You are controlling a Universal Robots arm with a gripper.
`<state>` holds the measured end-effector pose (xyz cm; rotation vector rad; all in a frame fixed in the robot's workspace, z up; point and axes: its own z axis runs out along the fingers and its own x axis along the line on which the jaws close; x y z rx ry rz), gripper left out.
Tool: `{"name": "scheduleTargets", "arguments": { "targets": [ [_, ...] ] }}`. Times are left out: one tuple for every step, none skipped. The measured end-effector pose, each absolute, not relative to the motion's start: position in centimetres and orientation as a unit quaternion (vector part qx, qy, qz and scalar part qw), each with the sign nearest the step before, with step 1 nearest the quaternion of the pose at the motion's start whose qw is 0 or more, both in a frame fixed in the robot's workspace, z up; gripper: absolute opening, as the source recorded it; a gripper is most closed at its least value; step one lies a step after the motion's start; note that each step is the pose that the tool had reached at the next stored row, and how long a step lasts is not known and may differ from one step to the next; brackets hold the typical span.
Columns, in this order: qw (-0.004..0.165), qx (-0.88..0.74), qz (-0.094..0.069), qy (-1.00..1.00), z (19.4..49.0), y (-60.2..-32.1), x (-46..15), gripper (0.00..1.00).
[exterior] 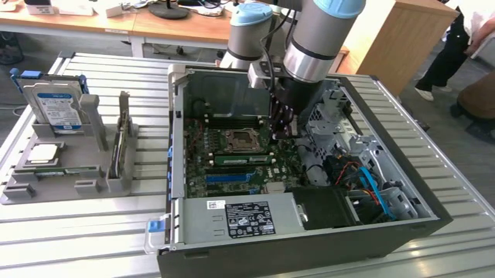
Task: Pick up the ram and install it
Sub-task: 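Press down the ram until it locks into place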
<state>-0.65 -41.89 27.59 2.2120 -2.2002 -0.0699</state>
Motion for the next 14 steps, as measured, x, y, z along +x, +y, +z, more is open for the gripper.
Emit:
{"name": "scheduleTargets", "arguments": {
  "targets": [
    [0.01, 0.709, -0.022, -0.705, 27.47, -41.88, -0.65, 0.11],
    [0.01, 0.709, -0.022, -0.705, 27.36, -41.89, -0.65, 0.11],
    [0.01, 0.709, -0.022, -0.705, 27.25, -41.89, -0.65, 0.11],
    [0.011, 0.709, -0.022, -0.705, 27.22, -41.89, -0.65, 0.11],
    [0.011, 0.709, -0.022, -0.705, 27.22, -41.89, -0.65, 0.11],
    [0.011, 0.709, -0.022, -0.705, 27.22, -41.89, -0.65, 0.11],
    [0.011, 0.709, -0.022, -0.705, 27.22, -41.89, -0.65, 0.11],
    [0.011, 0.709, -0.022, -0.705, 27.22, -41.89, -0.65, 0.11],
    [0.011, 0.709, -0.022, -0.705, 27.22, -41.89, -0.65, 0.11],
    [0.01, 0.709, -0.022, -0.705, 27.21, -41.89, -0.61, 0.11],
    [0.011, 0.709, -0.022, -0.705, 27.22, -41.89, -0.55, 0.11],
    [0.01, 0.709, -0.022, -0.705, 27.21, -41.89, -0.48, 0.11],
    [0.01, 0.709, -0.022, -0.705, 27.21, -41.89, -0.39, 0.11],
    [0.01, 0.709, -0.022, -0.705, 27.21, -41.89, -0.3, 0.11]
  ]
}}
